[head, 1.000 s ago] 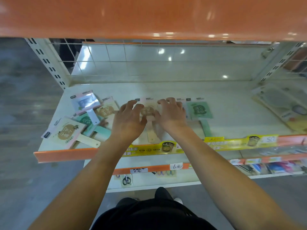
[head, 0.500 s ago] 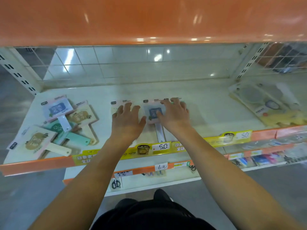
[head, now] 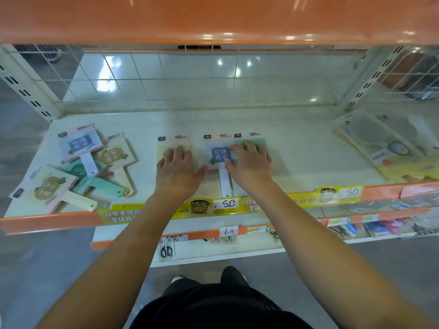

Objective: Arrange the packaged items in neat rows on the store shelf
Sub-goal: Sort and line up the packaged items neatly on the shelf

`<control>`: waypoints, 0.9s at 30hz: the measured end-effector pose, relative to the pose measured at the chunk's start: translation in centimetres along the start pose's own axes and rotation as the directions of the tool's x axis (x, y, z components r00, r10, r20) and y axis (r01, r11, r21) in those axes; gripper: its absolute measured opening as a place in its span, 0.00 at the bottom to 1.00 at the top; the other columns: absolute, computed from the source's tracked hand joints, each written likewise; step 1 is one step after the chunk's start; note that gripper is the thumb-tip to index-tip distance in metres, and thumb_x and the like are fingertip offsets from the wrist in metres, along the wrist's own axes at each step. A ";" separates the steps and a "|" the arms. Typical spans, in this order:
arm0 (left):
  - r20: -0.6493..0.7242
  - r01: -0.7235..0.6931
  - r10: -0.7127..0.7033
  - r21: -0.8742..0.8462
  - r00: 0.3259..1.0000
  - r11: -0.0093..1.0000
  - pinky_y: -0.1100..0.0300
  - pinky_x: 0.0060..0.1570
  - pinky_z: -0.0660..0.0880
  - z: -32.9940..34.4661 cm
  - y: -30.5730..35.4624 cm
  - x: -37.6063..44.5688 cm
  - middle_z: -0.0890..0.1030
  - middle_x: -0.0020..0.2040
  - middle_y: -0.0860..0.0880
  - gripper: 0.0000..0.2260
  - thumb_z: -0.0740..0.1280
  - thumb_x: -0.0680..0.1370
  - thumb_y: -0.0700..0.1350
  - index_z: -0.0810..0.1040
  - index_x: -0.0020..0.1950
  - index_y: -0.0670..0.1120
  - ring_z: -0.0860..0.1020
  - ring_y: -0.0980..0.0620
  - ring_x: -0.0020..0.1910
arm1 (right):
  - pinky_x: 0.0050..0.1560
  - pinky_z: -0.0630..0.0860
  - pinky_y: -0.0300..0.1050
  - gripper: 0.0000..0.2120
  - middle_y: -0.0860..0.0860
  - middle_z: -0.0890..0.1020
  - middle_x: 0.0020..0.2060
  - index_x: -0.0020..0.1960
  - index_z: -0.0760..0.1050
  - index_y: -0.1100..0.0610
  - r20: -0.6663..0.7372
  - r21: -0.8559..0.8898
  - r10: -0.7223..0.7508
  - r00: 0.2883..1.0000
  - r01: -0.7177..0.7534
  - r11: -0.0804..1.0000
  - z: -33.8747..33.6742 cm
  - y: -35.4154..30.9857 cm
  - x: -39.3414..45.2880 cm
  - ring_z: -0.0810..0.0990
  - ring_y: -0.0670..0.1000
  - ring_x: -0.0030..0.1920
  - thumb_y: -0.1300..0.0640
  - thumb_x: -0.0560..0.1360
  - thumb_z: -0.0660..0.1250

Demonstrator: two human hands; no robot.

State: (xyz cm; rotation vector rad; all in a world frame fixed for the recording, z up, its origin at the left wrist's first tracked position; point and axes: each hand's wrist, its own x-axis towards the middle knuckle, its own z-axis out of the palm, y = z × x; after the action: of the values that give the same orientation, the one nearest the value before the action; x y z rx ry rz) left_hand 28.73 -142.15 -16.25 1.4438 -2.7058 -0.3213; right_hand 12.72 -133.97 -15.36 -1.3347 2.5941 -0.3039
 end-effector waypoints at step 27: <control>-0.118 0.090 -0.090 -0.005 0.989 0.996 0.47 0.58 0.67 0.9 1.4 0.0 0.70 0.62 0.44 0.27 0.58 0.77 0.64 0.71 0.63 0.42 0.67 0.42 0.65 | 0.70 0.60 0.57 0.24 0.50 0.64 0.73 0.74 0.63 0.41 0.014 -0.042 -0.006 1.000 0.006 0.999 0.3 0.0 -0.6 0.58 0.61 0.73 0.39 0.79 0.57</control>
State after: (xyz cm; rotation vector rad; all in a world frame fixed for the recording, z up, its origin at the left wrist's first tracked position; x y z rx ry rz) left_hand 27.49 -141.29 -16.84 1.5361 -2.5542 -0.2325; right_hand 13.12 -133.52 -15.63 -1.3534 2.5991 -0.2414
